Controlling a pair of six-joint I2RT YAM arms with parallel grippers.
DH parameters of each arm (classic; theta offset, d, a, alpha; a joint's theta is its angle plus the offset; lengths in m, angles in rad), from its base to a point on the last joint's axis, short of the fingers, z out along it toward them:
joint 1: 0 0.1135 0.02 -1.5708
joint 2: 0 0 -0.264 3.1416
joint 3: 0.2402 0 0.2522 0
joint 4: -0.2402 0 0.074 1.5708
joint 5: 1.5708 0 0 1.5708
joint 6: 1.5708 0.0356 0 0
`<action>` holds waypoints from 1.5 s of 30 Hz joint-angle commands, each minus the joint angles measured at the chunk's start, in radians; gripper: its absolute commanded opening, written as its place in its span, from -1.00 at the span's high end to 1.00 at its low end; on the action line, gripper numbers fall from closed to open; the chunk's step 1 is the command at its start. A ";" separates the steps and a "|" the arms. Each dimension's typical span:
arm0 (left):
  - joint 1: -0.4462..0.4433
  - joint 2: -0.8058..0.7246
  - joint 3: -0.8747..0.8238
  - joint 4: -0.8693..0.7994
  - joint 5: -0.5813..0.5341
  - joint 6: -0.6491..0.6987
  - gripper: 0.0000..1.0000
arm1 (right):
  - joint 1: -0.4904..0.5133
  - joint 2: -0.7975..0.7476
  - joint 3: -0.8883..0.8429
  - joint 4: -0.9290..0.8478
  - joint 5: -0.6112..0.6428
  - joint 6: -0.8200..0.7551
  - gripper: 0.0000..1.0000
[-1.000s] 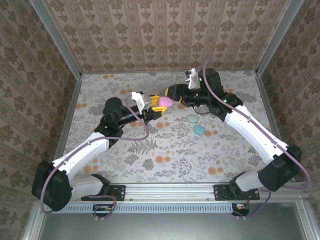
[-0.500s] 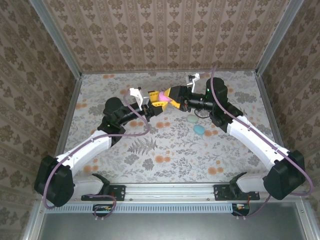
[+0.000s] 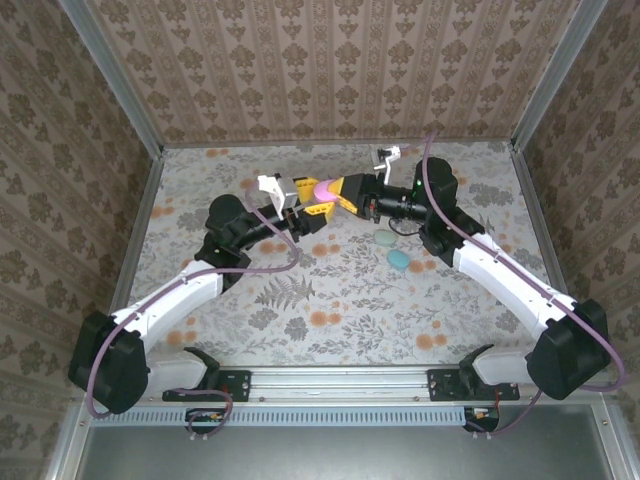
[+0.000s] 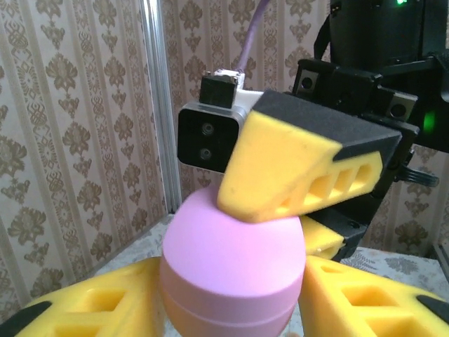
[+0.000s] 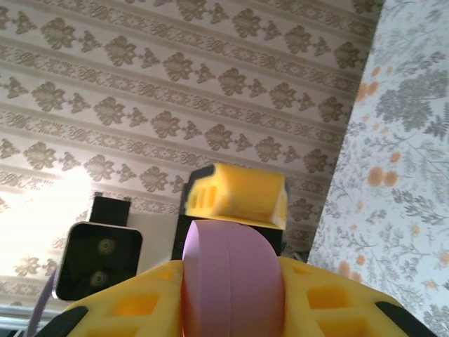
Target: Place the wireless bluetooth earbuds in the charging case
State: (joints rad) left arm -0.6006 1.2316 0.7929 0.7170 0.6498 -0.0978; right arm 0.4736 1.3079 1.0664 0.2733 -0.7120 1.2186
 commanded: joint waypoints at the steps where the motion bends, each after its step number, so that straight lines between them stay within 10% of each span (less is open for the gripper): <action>1: 0.007 0.002 0.025 -0.076 -0.028 0.067 -0.08 | -0.007 -0.039 -0.044 0.013 0.080 -0.034 0.55; 13: 0.007 -0.064 -0.024 -0.324 -0.130 0.145 -0.86 | -0.019 -0.054 -0.141 -0.093 0.297 -0.166 0.59; 24: 0.009 -0.301 -0.173 -0.413 -0.474 0.145 -0.94 | 0.007 0.245 -0.171 -0.130 0.348 -0.243 0.62; 45: 0.018 -0.276 -0.150 -0.425 -0.543 0.168 -0.94 | 0.080 0.466 -0.160 -0.297 0.434 -0.369 0.35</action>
State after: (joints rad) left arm -0.5930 0.9501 0.6312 0.2901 0.1322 0.0544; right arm 0.5529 1.7805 0.9100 0.0704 -0.3290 0.8997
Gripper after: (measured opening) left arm 0.967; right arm 0.312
